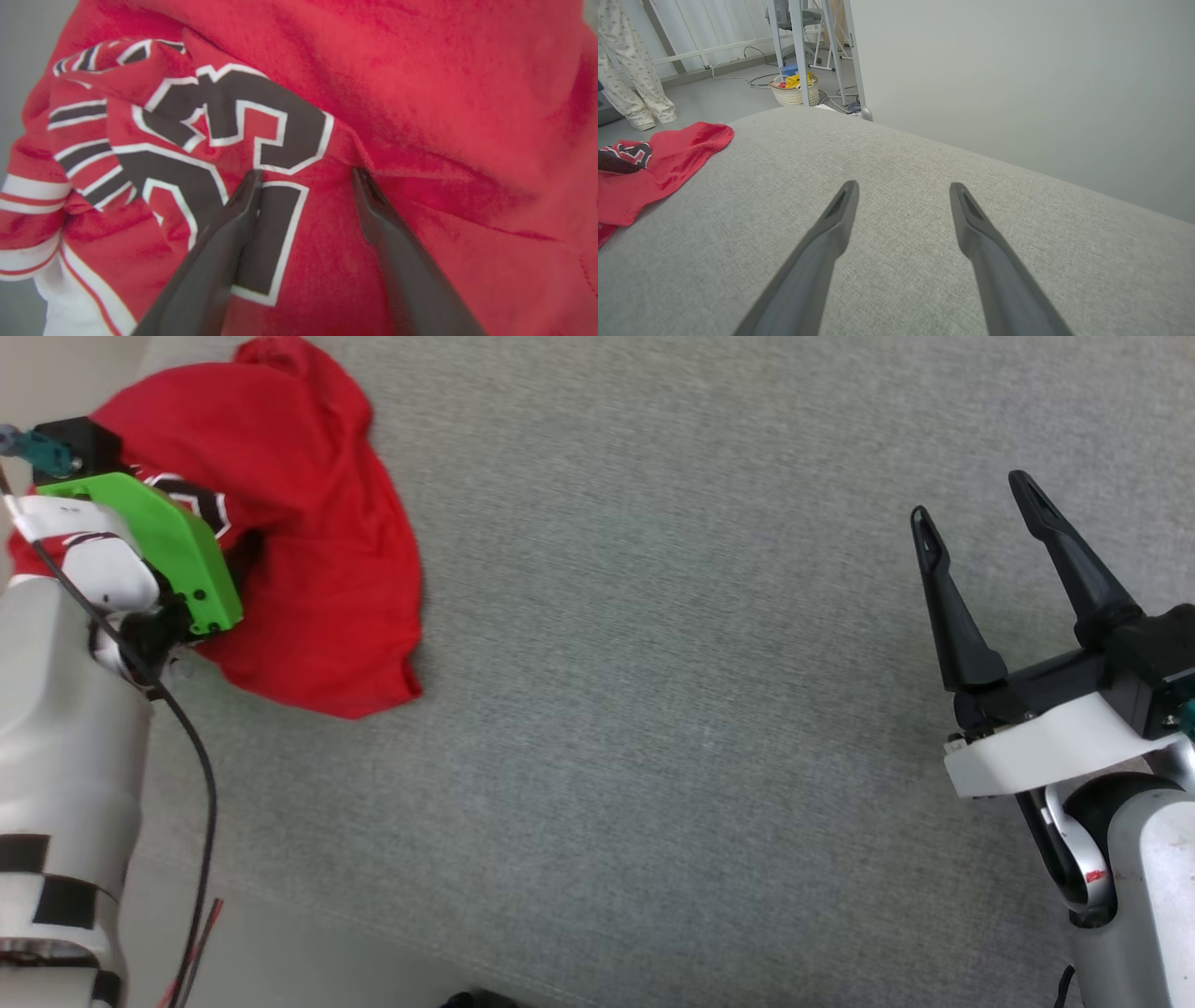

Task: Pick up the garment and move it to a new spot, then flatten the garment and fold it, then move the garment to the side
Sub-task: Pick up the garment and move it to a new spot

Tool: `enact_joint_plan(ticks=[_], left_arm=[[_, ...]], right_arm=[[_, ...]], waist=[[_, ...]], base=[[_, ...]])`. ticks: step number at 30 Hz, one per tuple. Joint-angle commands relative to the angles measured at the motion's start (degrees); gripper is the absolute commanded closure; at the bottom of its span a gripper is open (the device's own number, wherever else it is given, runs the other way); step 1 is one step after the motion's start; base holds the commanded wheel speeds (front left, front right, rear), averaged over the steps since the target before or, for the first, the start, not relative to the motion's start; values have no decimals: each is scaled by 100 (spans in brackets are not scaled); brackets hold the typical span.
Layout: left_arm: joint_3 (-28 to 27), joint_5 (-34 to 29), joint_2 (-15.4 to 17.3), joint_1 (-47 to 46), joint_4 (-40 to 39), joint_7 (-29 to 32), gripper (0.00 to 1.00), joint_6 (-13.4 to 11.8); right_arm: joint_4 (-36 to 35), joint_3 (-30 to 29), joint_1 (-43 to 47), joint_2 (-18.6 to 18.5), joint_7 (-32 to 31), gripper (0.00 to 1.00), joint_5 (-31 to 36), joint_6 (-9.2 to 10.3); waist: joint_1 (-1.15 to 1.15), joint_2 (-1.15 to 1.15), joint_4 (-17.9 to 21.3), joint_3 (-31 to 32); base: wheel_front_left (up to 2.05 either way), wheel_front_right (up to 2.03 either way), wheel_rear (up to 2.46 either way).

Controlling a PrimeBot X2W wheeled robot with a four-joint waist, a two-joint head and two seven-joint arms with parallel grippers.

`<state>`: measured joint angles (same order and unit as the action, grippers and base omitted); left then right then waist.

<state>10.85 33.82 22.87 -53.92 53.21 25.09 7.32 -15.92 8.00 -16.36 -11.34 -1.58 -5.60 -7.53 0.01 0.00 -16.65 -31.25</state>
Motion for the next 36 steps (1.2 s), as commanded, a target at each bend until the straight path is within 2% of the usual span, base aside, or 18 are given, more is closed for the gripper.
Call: enact_joint_plan(ticks=[1, 4, 5, 6, 7, 14, 25, 31, 36], left_arm=[[75, 110, 79, -97, 146, 263, 0, 16], [82, 321, 104, -107, 500, 778, 0, 8], [54, 376, 101, -112, 634, 910, 33, -30], [40, 401, 100, -118, 716, 971, 60, -62], [12, 434, 96, -122, 795, 989, 100, -105], [-53, 489, 18, -47, 1006, 560, 100, -205], [120, 51, 358, 57, 726, -1011, 100, -390], [380, -248, 263, 142, 363, -1652, 100, -452], [526, -297, 40, 374, -21, -1938, 100, -413]], right_arm=[[41, 3, -134, -6, 75, 0, -51, 4], [96, -39, -158, 16, 140, 0, -68, 4], [113, -48, -165, 25, 157, 0, -72, 4], [128, -49, -173, 31, 167, 0, -78, 4], [153, -44, -185, 36, 178, 0, -90, 4], [410, 82, -319, -18, 296, 0, -114, 4], [990, -50, 17, 323, 620, 0, -127, 4], [1165, -249, 405, 474, 668, 0, -102, 4], [1207, -518, 796, 626, 664, 0, -54, 4]], waist=[[-1, 0, 546, -530], [-1, 0, 595, -546], [-1, 0, 615, -541], [-1, 0, 634, -536], [-1, 0, 657, -524], [-1, 0, 754, -185], [-1, 0, 931, 1059], [-1, 0, 1049, 1721], [-1, 0, 1272, 2208]], base=[[0, 0, 0], [0, 0, 0], [0, 0, 0], [0, 0, 0], [0, 0, 0], [0, 0, 0], [0, 0, 0], [0, 0, 0], [0, 0, 0]])
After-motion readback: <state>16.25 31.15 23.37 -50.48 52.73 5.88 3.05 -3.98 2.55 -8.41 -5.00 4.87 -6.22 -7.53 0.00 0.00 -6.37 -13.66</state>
